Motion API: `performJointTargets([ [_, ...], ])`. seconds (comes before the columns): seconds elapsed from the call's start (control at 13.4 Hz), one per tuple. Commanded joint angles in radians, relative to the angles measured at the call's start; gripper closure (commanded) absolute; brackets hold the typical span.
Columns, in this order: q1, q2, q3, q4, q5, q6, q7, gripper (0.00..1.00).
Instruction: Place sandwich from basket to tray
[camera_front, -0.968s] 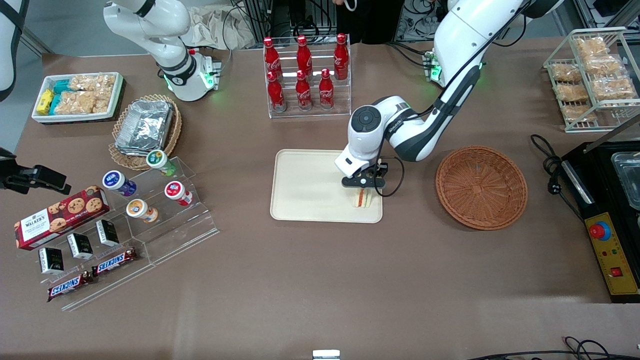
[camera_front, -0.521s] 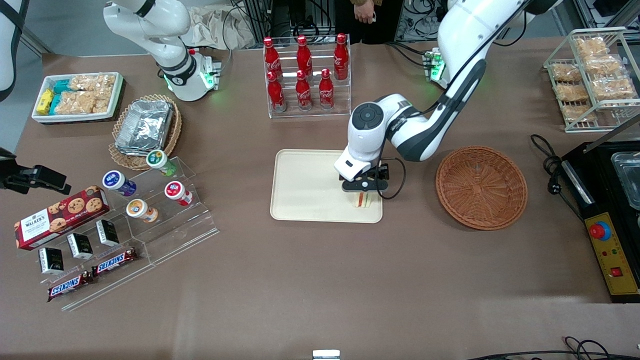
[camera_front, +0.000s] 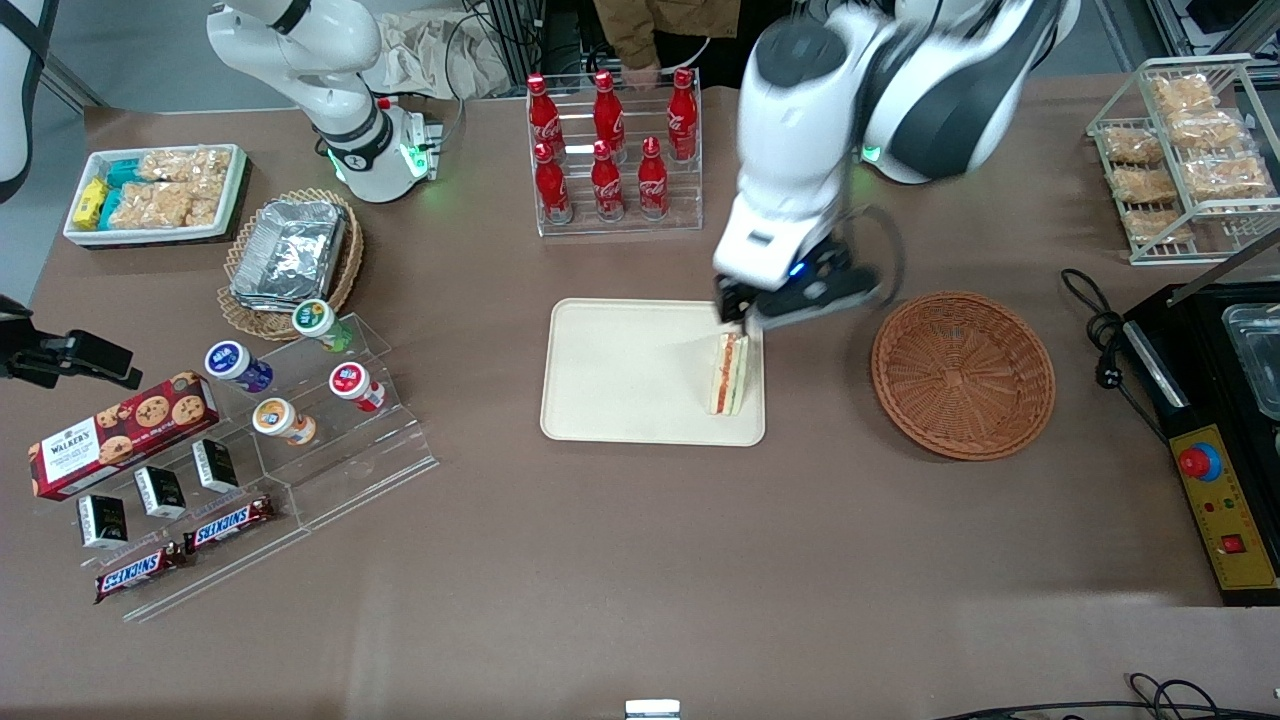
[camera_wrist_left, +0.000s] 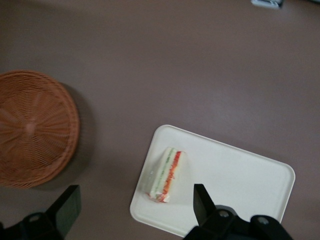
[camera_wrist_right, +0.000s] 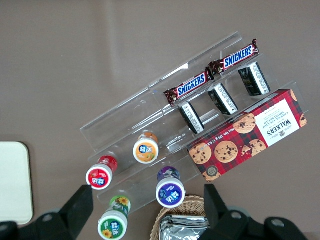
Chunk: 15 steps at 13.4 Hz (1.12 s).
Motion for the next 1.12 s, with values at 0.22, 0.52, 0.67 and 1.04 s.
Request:
performJointTargets([
  [0.22,0.049,-0.197,0.185,-0.019,-0.114,-0.092,0.153,0.00],
  [0.52,0.041,-0.262,0.453,-0.022,-0.230,-0.204,0.863,0.00],
  [0.67,0.049,-0.270,0.521,-0.021,-0.231,-0.242,1.135,0.00],
  [1.04,0.084,-0.256,0.537,-0.015,-0.231,-0.248,1.156,0.00],
])
